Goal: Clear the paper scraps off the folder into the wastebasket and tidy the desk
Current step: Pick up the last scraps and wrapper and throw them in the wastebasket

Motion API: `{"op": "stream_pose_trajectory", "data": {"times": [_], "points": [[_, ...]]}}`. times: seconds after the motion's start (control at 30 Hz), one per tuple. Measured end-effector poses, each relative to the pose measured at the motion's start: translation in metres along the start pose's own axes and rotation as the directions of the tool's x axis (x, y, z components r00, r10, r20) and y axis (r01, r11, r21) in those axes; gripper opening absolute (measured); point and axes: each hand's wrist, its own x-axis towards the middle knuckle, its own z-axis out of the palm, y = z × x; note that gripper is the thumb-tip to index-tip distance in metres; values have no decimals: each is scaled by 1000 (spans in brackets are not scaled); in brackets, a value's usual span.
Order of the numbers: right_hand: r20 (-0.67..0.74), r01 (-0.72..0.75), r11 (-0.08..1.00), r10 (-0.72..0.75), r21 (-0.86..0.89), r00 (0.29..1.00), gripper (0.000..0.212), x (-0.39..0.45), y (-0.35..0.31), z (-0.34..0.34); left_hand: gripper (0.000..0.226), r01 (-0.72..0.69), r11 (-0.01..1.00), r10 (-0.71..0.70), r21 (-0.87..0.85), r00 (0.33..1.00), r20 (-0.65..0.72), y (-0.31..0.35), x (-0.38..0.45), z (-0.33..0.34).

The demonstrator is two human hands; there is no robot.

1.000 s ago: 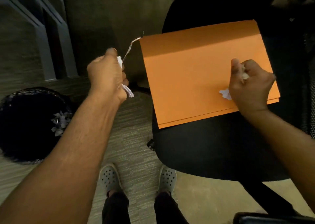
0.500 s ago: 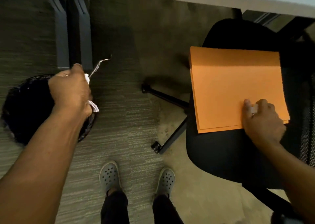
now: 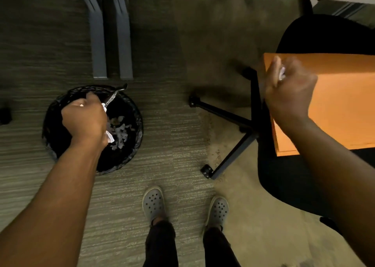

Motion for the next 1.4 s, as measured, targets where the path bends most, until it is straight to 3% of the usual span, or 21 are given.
{"op": "stream_pose_trajectory", "data": {"times": [0.07,0.2,0.3,0.43,0.53,0.63,0.7,0.8,0.93,1.17,1.4], "points": [[3,-4,978,3,207,1000,32,-9,-60,29,41,-2,999,4,34,999,-42,-9,10,-10],[240,-140,824,5,550,971,34,-51,-156,89,45,-5,991,19,135,994,-105,-33,23,-32],[357,-235,726,-15,646,934,39,-83,-201,128,44,-17,989,41,145,985,-166,-51,30,-41],[471,-352,704,29,616,882,38,-115,-234,174,42,-45,993,70,112,972,-225,-65,39,-43],[669,-340,822,-65,457,741,51,-131,-246,201,43,17,996,-2,89,986,-165,-72,43,-41],[876,-160,949,-174,270,449,74,-144,-244,220,59,70,970,-94,232,991,94,-94,45,-43],[893,-16,971,-212,237,397,69,-156,-238,224,69,3,919,-96,395,972,216,-110,45,-50],[844,163,959,-283,233,456,69,-170,-227,222,56,-177,743,-33,645,954,299,-131,41,-65],[821,230,940,-333,251,465,69,-182,-212,214,57,-302,646,51,701,933,356,-140,31,-75],[776,109,956,-287,274,562,66,-183,-189,206,61,-349,674,102,652,917,385,-134,20,-64],[566,-48,934,-172,353,806,64,-154,-156,165,62,-444,745,219,498,868,446,-103,-30,-25]]}}
